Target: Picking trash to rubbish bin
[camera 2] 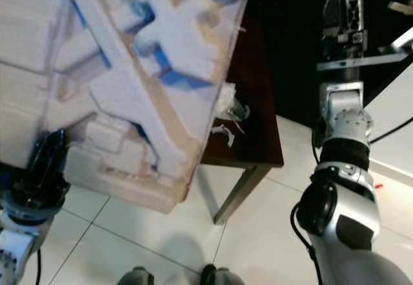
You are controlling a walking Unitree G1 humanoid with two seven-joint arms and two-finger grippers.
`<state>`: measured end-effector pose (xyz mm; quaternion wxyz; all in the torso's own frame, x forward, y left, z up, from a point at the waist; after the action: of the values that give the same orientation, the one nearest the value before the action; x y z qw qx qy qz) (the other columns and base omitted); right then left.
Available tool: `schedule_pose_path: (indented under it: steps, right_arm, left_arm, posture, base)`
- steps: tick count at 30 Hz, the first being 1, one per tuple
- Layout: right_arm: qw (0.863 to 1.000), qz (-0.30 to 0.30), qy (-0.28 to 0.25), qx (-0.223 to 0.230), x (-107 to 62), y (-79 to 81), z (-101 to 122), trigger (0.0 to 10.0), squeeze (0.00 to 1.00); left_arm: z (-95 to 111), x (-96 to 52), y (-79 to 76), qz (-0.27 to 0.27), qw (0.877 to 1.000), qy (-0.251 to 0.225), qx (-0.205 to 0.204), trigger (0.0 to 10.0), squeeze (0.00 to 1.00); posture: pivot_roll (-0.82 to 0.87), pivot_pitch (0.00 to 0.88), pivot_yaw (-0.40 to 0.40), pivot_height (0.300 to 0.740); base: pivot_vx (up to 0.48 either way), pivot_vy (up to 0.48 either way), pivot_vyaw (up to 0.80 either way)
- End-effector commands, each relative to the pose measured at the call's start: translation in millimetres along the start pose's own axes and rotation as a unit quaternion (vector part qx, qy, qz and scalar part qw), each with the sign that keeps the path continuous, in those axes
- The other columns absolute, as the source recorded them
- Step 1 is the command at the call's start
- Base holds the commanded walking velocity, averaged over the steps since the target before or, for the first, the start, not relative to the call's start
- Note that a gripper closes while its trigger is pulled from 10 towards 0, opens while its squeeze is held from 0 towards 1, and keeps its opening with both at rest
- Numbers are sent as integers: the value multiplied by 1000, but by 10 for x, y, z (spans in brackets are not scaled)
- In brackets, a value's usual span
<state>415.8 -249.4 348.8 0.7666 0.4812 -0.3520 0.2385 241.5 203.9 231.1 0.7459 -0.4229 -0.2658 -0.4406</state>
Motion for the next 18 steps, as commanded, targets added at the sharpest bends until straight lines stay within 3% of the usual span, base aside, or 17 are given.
schedule_pose_path:
  steps: [1,2,3,4,5,7,9,10,11,12,14,15,17,18]
  right_arm:
    - [991,-112,12,-73,-187,-364,52,10000,0]
    - [975,-181,29,-127,-333,-573,74,10000,0]
    - [975,-181,29,-127,-333,-573,74,10000,0]
    - [944,-276,37,-176,-620,-855,162,10000,0]
    - [944,-276,37,-176,-620,-855,162,10000,0]
    - [901,-343,77,-254,-894,-1053,213,10000,0]
    - [857,-393,107,-316,-1094,-1179,272,10000,0]
    - [857,-393,107,-316,-1094,-1179,272,10000,0]
    - [828,-427,117,-345,-1245,-1256,345,10000,0]
    - [828,-427,117,-345,-1245,-1256,345,10000,0]
    - [781,-476,133,-383,-1498,-1360,459,10000,0]
    - [781,-476,133,-383,-1498,-1360,459,10000,0]
    - [732,-511,157,-421,-1788,-1449,539,10000,0]
    - [732,-511,157,-421,-1788,-1449,539,10000,0]
  left_arm:
    - [-2,-19,68,26,999,19,18,10000,0]
    - [-30,-9,82,31,999,31,25,10000,0]
    - [-30,-9,82,31,999,31,25,10000,0]
    - [-172,27,97,39,995,81,43,10000,0]
    - [-172,27,97,39,995,81,43,10000,0]
    - [-318,89,113,41,989,125,69,10000,0]
    - [-376,127,128,41,986,142,82,10000,0]
    - [-376,127,128,41,986,142,82,10000,0]
    - [-437,142,120,33,983,160,86,10000,0]
    - [-437,142,120,33,983,160,86,10000,0]
    - [-526,168,118,25,978,186,94,10000,0]
    - [-526,168,118,25,978,186,94,10000,0]
    - [-574,211,140,26,973,202,111,10000,0]
    - [-574,211,140,26,973,202,111,10000,0]
  posture:
    - [242,137,-135,740]
    - [243,137,-135,740]
    - [243,137,-135,740]
    - [241,137,-133,740]
    - [241,137,-133,740]
    - [238,137,-131,740]
    - [236,137,-130,740]
    - [236,137,-130,740]
    - [234,135,-130,740]
    - [234,135,-130,740]
    - [231,138,-126,740]
    - [231,138,-126,740]
    - [229,136,-126,740]
    - [229,136,-126,740]
  base:
    - [0,0,0]
    - [0,0,0]
    - [0,0,0]
    - [0,0,0]
    - [0,0,0]
    - [0,0,0]
    - [0,0,0]
    - [0,0,0]
    - [0,0,0]
    - [0,0,0]
    - [0,0,0]
    - [0,0,0]
    - [0,0,0]
    - [0,0,0]
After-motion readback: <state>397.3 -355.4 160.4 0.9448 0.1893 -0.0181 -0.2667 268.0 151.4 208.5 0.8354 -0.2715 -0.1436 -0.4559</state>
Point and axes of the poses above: a point about 5 cm out from each wrist's last joint towards the gripper, its own x axis pointing out of the wrist towards the gripper, its own z axis along the axis of the wrist's last joint, y = z × x, the point moved 5 cm from there along x, pointing out of the wrist towards the gripper
